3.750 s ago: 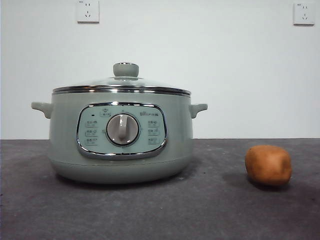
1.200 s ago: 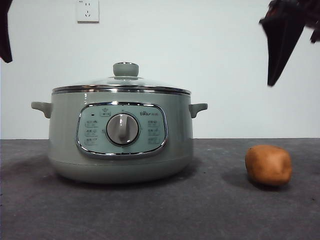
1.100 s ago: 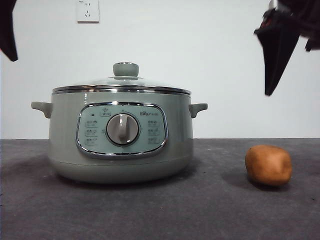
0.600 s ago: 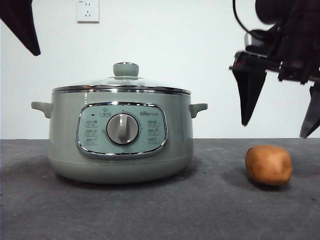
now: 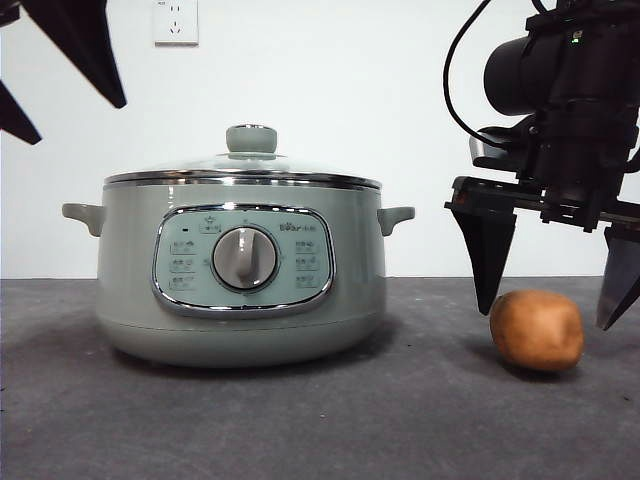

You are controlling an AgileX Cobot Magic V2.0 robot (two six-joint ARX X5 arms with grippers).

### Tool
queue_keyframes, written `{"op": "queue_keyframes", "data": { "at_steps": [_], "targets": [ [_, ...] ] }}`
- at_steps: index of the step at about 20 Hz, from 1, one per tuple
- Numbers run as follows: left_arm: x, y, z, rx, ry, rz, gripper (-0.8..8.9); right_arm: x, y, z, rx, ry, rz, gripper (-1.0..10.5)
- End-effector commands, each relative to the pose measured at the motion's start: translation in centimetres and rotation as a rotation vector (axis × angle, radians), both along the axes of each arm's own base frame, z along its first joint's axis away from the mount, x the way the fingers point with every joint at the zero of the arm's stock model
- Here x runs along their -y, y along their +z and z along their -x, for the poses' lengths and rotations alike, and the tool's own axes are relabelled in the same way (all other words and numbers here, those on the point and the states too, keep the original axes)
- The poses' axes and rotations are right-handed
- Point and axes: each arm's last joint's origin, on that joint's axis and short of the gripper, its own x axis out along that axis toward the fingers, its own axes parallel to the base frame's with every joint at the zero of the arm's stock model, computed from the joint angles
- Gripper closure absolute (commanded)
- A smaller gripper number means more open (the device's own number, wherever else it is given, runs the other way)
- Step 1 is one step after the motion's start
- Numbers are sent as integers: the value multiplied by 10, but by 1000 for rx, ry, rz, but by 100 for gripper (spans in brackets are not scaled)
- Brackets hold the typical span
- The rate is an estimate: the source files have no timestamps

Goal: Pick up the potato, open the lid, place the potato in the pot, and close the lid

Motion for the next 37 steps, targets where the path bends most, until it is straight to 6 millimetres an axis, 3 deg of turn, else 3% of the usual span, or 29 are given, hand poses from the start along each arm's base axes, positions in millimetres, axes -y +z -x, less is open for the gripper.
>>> {"op": "queue_keyframes", "data": {
  "at_steps": [1,9,15,22,29,32,35,37],
  "targets": [
    [6,3,-4,41,-5,30,20,-1,-2,1,-36,24,-23,969],
    [37,14,-19,142,-89,87,20,-1,-2,2,-51,30,-33,961],
    [61,30,-49,157,-127,95,20,3,6,12,-82,53,-17,958],
    [92,17,-80,119,-152,47,29,17,63,50,33,60,-56,959],
    [109,2,-81,124,-137,-68,48,39,120,109,244,90,-118,959],
    [110,-1,-81,109,-150,-82,357,46,131,126,293,90,-134,959],
    [111,-5,-84,101,-153,-89,391,50,136,136,317,102,-137,958],
    [112,-6,-84,99,-155,-93,566,50,137,139,331,118,-135,959]
  ]
}}
